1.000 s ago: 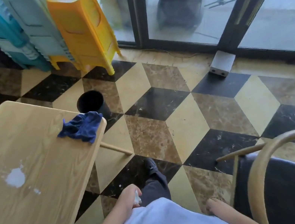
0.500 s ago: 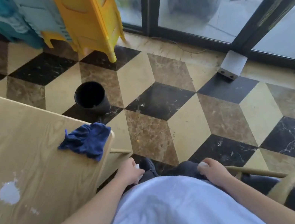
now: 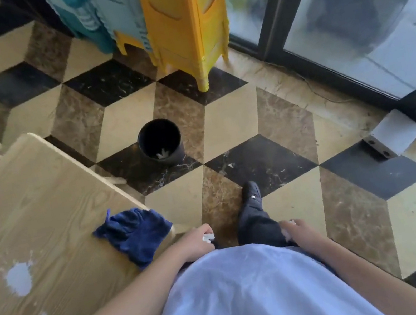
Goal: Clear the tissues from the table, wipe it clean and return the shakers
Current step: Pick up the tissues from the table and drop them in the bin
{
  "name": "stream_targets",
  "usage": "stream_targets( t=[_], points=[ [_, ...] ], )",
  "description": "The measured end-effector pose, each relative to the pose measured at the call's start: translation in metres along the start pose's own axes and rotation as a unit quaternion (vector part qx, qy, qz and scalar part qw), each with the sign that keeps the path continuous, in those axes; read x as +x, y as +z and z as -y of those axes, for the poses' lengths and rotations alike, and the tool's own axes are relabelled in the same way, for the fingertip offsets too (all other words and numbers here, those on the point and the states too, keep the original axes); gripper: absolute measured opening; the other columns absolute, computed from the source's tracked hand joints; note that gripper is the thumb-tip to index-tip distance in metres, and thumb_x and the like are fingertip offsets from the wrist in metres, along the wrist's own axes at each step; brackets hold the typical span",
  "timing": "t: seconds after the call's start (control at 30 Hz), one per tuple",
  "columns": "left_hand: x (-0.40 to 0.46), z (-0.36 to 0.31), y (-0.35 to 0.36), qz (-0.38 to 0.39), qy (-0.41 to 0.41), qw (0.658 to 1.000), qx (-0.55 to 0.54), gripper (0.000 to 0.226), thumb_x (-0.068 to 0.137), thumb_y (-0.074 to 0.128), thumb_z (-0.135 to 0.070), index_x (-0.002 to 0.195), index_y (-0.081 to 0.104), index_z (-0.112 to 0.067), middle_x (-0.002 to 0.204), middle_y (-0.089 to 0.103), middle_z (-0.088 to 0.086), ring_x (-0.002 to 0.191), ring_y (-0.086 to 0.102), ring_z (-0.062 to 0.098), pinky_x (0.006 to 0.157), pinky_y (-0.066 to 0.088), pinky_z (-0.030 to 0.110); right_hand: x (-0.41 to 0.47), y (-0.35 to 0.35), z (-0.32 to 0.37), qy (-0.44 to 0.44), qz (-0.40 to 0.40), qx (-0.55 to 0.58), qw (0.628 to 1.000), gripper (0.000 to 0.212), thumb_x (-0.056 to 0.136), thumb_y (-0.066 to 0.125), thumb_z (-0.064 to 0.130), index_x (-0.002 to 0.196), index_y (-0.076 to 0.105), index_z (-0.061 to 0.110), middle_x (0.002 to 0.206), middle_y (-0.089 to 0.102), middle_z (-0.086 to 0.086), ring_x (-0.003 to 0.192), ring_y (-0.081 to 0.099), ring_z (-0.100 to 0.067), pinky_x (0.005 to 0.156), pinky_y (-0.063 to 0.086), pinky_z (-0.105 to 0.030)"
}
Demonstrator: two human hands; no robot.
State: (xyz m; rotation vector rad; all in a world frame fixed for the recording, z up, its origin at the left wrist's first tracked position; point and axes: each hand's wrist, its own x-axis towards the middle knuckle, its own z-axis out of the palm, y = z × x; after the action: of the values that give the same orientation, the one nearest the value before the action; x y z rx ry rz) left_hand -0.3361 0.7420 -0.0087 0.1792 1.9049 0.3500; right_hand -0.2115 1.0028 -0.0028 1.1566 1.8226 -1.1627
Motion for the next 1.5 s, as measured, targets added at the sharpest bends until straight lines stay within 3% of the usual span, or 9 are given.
stream_targets(
  t=[0.1, 0.23, 0.43, 0.67, 0.8, 0.93, 1.1, 1.27, 1.5],
  points=[
    [0.017, -0.024, -0.03, -0.03, -0.039, 0.999, 0.018, 0.025, 0.074, 0.055, -0.025, 0.095, 0.043, -0.029, 0.109, 0.051, 0.005, 0.097, 0.052, 0.026, 0.088, 0.049, 0.044, 0.035, -0.05, 0.045, 0.012, 0.025, -0.024, 0.999, 0.033, 0.087, 0.039, 0.041, 0.079, 0.055, 0.013, 0.073, 0.054, -0.006, 0.065, 0.047, -0.022, 0.064, 0.037, -0.032],
    [0.029, -0.058, -0.056, -0.069, -0.103, 0.991, -0.054, 0.031, 0.077, 0.053, -0.018, 0.1, 0.034, -0.022, 0.102, 0.05, 0.006, 0.087, 0.051, 0.024, 0.07, 0.044, 0.038, 0.063, -0.1, 0.09, 0.001, 0.057, -0.122, 0.991, 0.013, 0.082, 0.041, 0.028, 0.08, 0.043, 0.015, 0.066, 0.037, -0.003, 0.052, 0.029, -0.017, 0.05, 0.023, -0.025],
    [0.042, -0.09, -0.085, -0.133, -0.072, 0.981, -0.12, 0.018, 0.091, 0.056, -0.018, 0.1, 0.041, -0.018, 0.093, 0.054, 0.005, 0.074, 0.049, 0.017, 0.058, 0.034, 0.031, 0.106, -0.122, 0.143, -0.036, 0.079, -0.181, 0.98, 0.011, 0.085, 0.054, 0.015, 0.095, 0.055, 0.009, 0.08, 0.053, -0.011, 0.059, 0.041, -0.021, 0.052, 0.032, -0.027],
    [0.068, -0.063, -0.114, -0.157, -0.137, 0.941, -0.267, 0.025, 0.07, 0.081, -0.017, 0.075, 0.062, -0.032, 0.108, 0.052, 0.005, 0.088, 0.058, 0.023, 0.078, 0.048, 0.033, 0.129, -0.111, 0.2, -0.049, 0.127, -0.277, 0.951, 0.016, 0.085, 0.059, 0.034, 0.081, 0.061, 0.019, 0.08, 0.069, 0.0, 0.071, 0.062, -0.017, 0.066, 0.049, -0.03],
    [0.094, -0.043, -0.161, -0.162, -0.109, 0.896, -0.398, 0.033, 0.077, 0.078, -0.004, 0.105, 0.068, -0.019, 0.108, 0.068, 0.008, 0.095, 0.06, 0.021, 0.083, 0.046, 0.03, 0.154, -0.107, 0.248, -0.07, 0.125, -0.342, 0.929, 0.019, 0.093, 0.055, 0.025, 0.074, 0.059, 0.026, 0.078, 0.064, 0.001, 0.074, 0.059, -0.018, 0.071, 0.052, -0.033],
    [0.114, -0.026, -0.204, -0.163, -0.139, 0.884, -0.416, 0.048, 0.078, 0.077, -0.009, 0.119, 0.053, -0.016, 0.114, 0.057, 0.004, 0.099, 0.055, 0.023, 0.08, 0.042, 0.032, 0.161, -0.098, 0.316, -0.079, 0.082, -0.323, 0.94, 0.009, 0.093, 0.055, 0.021, 0.102, 0.053, 0.021, 0.086, 0.061, -0.002, 0.069, 0.058, -0.017, 0.056, 0.047, -0.029],
    [0.125, -0.003, -0.252, -0.11, -0.171, 0.914, -0.35, 0.044, 0.066, 0.084, -0.019, 0.092, 0.05, -0.02, 0.102, 0.061, 0.006, 0.095, 0.059, 0.025, 0.083, 0.054, 0.044, 0.164, -0.067, 0.395, -0.122, 0.031, -0.292, 0.948, 0.028, 0.09, 0.059, 0.024, 0.115, 0.051, 0.016, 0.087, 0.062, -0.001, 0.077, 0.064, -0.022, 0.062, 0.048, -0.031],
    [0.136, 0.007, -0.295, -0.202, -0.193, 0.903, -0.327, 0.031, 0.074, 0.079, -0.014, 0.099, 0.061, -0.018, 0.106, 0.057, 0.005, 0.088, 0.056, 0.023, 0.068, 0.049, 0.033, 0.191, -0.023, 0.451, -0.178, 0.083, -0.366, 0.91, 0.031, 0.094, 0.055, 0.025, 0.124, 0.058, 0.022, 0.106, 0.066, -0.007, 0.087, 0.06, -0.023, 0.073, 0.048, -0.034],
    [0.194, 0.011, -0.341, -0.278, -0.278, 0.818, -0.419, 0.036, 0.083, 0.071, -0.014, 0.117, 0.059, -0.02, 0.112, 0.057, 0.003, 0.092, 0.054, 0.022, 0.073, 0.049, 0.034, 0.253, 0.04, 0.522, -0.204, 0.15, -0.447, 0.858, 0.034, 0.097, 0.047, 0.024, 0.13, 0.056, 0.022, 0.122, 0.064, -0.01, 0.104, 0.06, -0.03, 0.087, 0.052, -0.04]
  ],
)
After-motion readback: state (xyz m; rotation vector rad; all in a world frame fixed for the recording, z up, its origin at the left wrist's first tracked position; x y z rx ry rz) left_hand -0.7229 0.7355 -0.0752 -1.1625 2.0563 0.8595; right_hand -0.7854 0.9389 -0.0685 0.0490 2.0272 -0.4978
